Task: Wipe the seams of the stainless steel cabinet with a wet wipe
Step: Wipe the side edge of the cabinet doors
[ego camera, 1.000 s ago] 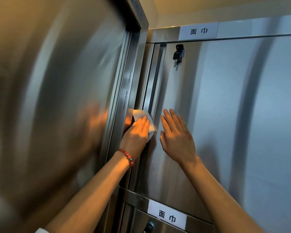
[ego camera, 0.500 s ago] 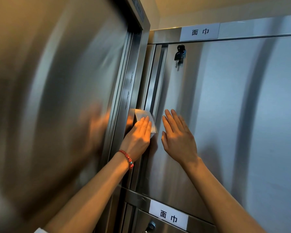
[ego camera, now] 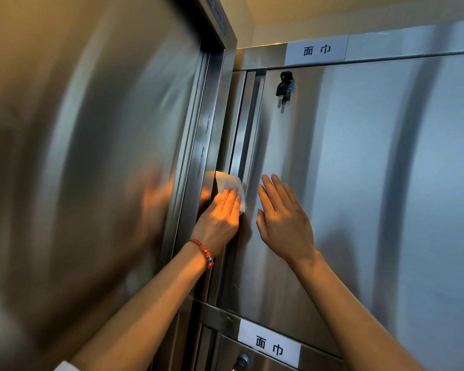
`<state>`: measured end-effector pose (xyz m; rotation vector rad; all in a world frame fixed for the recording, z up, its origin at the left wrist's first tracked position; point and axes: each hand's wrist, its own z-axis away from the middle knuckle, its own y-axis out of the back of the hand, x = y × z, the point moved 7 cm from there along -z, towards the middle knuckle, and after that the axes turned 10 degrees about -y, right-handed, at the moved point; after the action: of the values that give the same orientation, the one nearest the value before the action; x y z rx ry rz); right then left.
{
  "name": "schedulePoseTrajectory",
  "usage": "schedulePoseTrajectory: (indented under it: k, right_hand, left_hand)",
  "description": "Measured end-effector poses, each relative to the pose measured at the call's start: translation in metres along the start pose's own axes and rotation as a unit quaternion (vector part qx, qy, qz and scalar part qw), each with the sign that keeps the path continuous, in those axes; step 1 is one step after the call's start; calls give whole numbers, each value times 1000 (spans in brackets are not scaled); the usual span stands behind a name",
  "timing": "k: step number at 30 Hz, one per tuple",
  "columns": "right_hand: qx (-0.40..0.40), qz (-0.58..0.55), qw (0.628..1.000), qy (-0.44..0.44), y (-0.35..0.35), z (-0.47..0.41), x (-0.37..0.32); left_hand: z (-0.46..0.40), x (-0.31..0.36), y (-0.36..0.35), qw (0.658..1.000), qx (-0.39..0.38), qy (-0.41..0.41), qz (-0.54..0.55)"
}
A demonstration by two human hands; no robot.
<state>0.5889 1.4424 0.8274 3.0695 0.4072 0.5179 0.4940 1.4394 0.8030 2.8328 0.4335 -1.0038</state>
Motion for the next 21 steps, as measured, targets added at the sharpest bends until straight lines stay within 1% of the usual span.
schedulePoseTrajectory:
  k: [3, 8, 12, 17, 21]
  right_hand:
    - [1, 0, 1000, 0, 0, 0, 0]
    - [3, -2, 1000, -2, 1, 0, 0]
    - [0, 6, 1000, 0, 0, 1, -1]
    - [1, 5, 1000, 1, 1, 1, -1]
    - [-3, 4, 1000, 0, 1, 1, -1]
  left_hand:
    - [-1, -1, -3, 1000, -16, -1, -17]
    - [4, 3, -3, 999, -21, 12, -37]
    - [5, 2, -5, 998, -33, 5, -59]
    - [2, 0, -6, 998, -26, 6, -57]
    - [4, 3, -11, 997, -42, 15, -60]
